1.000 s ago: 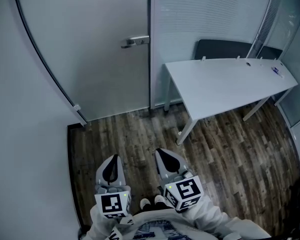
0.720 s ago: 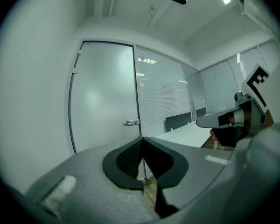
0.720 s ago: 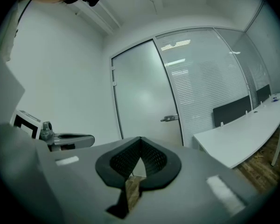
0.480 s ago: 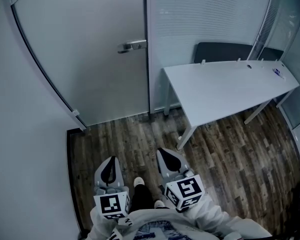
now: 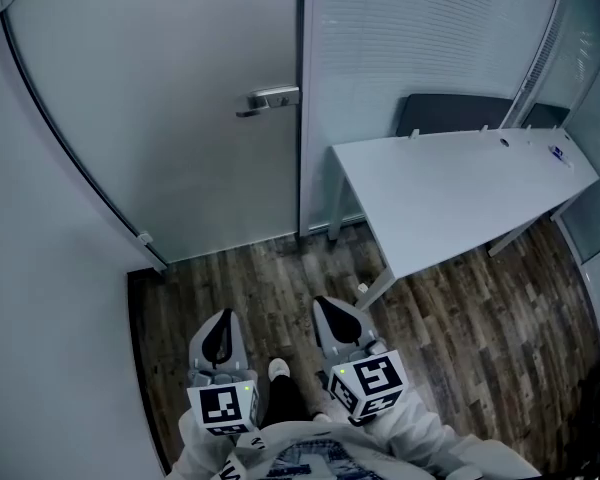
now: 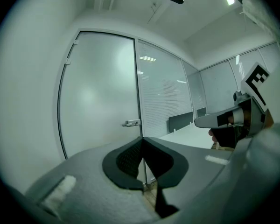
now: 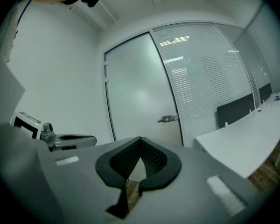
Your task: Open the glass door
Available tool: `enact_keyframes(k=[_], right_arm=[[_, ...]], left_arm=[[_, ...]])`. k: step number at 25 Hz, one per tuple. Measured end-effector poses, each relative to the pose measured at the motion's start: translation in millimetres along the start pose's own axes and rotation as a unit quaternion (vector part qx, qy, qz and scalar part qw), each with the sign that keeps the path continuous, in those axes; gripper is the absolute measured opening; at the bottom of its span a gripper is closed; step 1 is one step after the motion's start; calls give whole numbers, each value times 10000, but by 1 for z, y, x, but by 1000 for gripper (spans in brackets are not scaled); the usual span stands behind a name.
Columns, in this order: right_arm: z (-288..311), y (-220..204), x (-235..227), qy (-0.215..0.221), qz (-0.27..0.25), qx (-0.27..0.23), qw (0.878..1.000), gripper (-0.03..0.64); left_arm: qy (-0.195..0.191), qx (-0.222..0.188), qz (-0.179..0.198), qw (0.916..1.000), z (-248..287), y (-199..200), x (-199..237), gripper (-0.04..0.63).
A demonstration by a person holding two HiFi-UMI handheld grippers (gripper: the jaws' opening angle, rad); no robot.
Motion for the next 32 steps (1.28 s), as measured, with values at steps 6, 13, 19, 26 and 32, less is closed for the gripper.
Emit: enact_keyframes(k=[6,13,19,26,32], right_arm=[[52,8,-5,-74,80,135,9998,5],[109,25,-2,-142,46,145,9998,5],[146,30,4,-183,52,150,9997,5],[168,36,11,-259,35,180,9995,5],[178,32,1,-410,127,319,9986,5]], left_arm=[[-103,46,-39,9999,45,3,31,5],[-130,-5,-116,9998,85,9,72,5],[-130,-105,-105,9998,107,11,103,5],[-100,-246,-285,9992,120,20,127,5],[-119,-129,-287,9994,134,10,134,5]])
Point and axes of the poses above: the fingertips, and each gripper's own axes: z forward along the fingers, x to its left, y out of its top, the point moved 7 cm from there along -z, backward along the fingers, and after that the axes turned 2 degrees about y, right-handed, at the moved point
